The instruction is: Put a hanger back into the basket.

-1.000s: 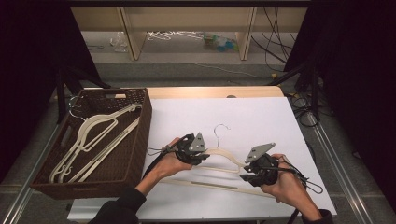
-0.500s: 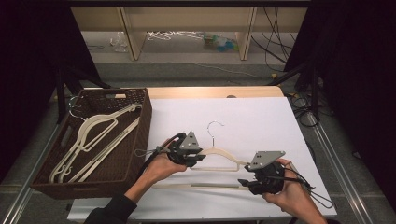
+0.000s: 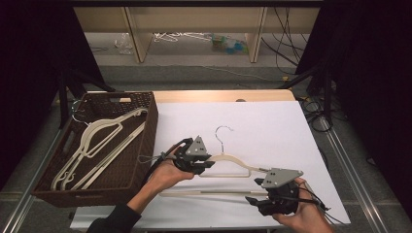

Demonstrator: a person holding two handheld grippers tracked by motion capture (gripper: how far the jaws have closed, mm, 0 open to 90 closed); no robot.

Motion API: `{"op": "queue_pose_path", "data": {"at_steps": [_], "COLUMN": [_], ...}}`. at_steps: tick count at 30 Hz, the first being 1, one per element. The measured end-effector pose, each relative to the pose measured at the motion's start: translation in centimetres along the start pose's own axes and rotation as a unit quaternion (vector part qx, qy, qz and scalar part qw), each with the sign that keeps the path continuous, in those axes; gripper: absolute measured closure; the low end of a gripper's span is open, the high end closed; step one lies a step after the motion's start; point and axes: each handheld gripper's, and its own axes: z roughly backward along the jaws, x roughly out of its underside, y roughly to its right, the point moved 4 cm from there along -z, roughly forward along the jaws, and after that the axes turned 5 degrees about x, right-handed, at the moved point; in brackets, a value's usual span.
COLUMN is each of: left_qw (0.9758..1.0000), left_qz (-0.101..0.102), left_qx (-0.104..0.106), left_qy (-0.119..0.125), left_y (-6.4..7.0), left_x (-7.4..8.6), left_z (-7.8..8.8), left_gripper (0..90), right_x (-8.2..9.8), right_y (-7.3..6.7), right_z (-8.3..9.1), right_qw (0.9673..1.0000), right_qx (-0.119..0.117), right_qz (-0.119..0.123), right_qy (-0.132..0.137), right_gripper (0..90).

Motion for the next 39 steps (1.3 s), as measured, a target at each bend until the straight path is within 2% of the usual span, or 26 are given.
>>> {"op": "queue_pose_path", "data": {"at_steps": [4, 7, 9, 12, 13, 14, 15, 16, 17, 18, 19, 21, 24, 29, 34, 35, 39], "left_qw": [0.9999, 1.0, 0.9999, 0.9998, 0.9998, 0.9992, 0.9989, 0.9989, 0.9993, 0.9996, 0.9995, 0.9987, 0.9984, 0.9983, 0.9971, 0.9968, 0.9948], "left_qz": [-0.009, -0.008, -0.01, -0.011, -0.008, 0.003, 0.007, 0.012, 0.005, -0.003, 0.002, 0.021, 0.023, 0.023, 0.032, 0.034, 0.046], "left_qx": [0.0, 0.003, 0.006, 0.01, 0.015, 0.03, 0.034, 0.033, 0.027, 0.024, 0.024, 0.031, 0.038, 0.036, 0.031, 0.032, 0.033], "left_qy": [-0.006, 0.0, 0.003, 0.01, 0.013, 0.027, 0.031, 0.032, 0.026, 0.018, 0.021, 0.034, 0.035, 0.04, 0.062, 0.064, 0.085], "left_y": [0.7, 1.3, 1.7, 2.2, 2.3, 2.6, 2.7, 2.8, 2.8, 2.7, 2.6, 2.5, 2.6, 2.8, 2.5, 2.4, 1.8], "left_x": [-0.3, -0.5, -0.5, -0.4, -0.4, -0.4, -0.4, -0.3, -0.2, -0.1, -0.1, 0.0, 0.0, -0.1, -0.5, -0.6, -1.1], "left_z": [0.3, 0.7, 1.0, 1.6, 1.7, 1.8, 1.9, 1.8, 1.8, 1.8, 1.8, 1.9, 2.2, 2.5, 3.6, 3.9, 5.4], "left_gripper": [75.9, 76.3, 76.7, 77.7, 78.7, 80.8, 84.2, 85.5, 84.4, 84.3, 84.8, 85.9, 86.2, 86.3, 86.4, 86.4, 86.4], "right_x": [0.2, 0.4, 0.6, 1.0, 1.0, 1.1, 1.2, 1.4, 1.5, 1.5, 1.6, 1.8, 2.1, 2.2, 2.3, 2.4, 2.6], "right_y": [-0.5, -0.7, -0.7, -0.8, -0.8, -0.9, -1.1, -1.1, -1.3, -1.3, -1.2, -1.3, -1.3, -1.3, -1.4, -1.4, -1.6], "right_z": [0.2, 0.3, 0.6, 0.5, 0.6, 0.7, 0.5, 0.6, 0.4, 0.5, 0.3, 0.2, 0.0, -0.1, 0.1, 0.0, -0.2], "right_qw": [1.0, 0.9999, 0.9999, 1.0, 1.0, 0.9999, 0.9999, 0.9998, 0.9999, 0.9997, 0.9999, 0.9997, 0.9997, 0.9996, 0.9993, 0.9995, 0.9992], "right_qx": [-0.006, -0.006, -0.01, -0.008, -0.007, -0.012, -0.011, -0.018, -0.016, -0.02, -0.016, -0.023, -0.022, -0.025, -0.032, -0.026, -0.031], "right_qz": [0.004, 0.008, 0.004, 0.001, 0.0, 0.001, -0.003, 0.0, -0.005, -0.005, -0.002, -0.003, -0.004, -0.006, -0.005, -0.008, -0.013], "right_qy": [0.0, 0.002, -0.006, 0.001, 0.001, -0.004, 0.0, -0.008, -0.004, -0.011, -0.004, -0.012, -0.013, -0.015, -0.021, -0.017, -0.023], "right_gripper": [40.2, 40.2, 40.2, 40.3, 40.3, 40.3, 40.2, 40.1, 40.1, 40.1, 40.1, 40.1, 40.1, 40.1, 40.2, 40.1, 40.2]}}
